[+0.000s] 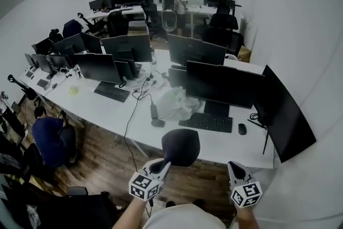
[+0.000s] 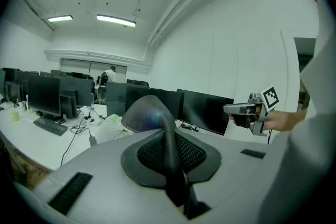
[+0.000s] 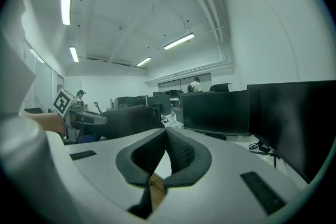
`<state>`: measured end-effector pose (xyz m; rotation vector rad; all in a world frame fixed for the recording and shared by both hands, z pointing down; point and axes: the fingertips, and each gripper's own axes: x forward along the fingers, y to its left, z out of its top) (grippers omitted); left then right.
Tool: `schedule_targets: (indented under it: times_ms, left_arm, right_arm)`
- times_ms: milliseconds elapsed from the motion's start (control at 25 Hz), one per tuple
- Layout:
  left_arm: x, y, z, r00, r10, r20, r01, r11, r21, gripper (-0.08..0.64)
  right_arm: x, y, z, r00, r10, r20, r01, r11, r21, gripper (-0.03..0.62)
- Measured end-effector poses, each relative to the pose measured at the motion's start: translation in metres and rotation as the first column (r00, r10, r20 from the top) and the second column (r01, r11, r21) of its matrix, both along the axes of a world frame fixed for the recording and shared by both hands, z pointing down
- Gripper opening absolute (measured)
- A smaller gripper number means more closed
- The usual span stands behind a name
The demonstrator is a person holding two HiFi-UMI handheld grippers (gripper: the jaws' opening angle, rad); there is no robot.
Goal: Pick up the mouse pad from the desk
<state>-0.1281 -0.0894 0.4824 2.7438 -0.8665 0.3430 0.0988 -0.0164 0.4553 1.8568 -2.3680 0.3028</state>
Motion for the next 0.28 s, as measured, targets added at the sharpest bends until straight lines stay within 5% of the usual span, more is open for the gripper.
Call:
schedule_targets:
  times_ms: [280]
  left_arm:
    - [-0.0021,-0.0013,0.003,1.0,0.008,0.0,-0.008,1.0,-0.001,0.049]
  right_arm:
    - [-0.0071,0.0006,0.0021,1.0,-0.005,0.002,0.005,1.0,-0.002,0.011]
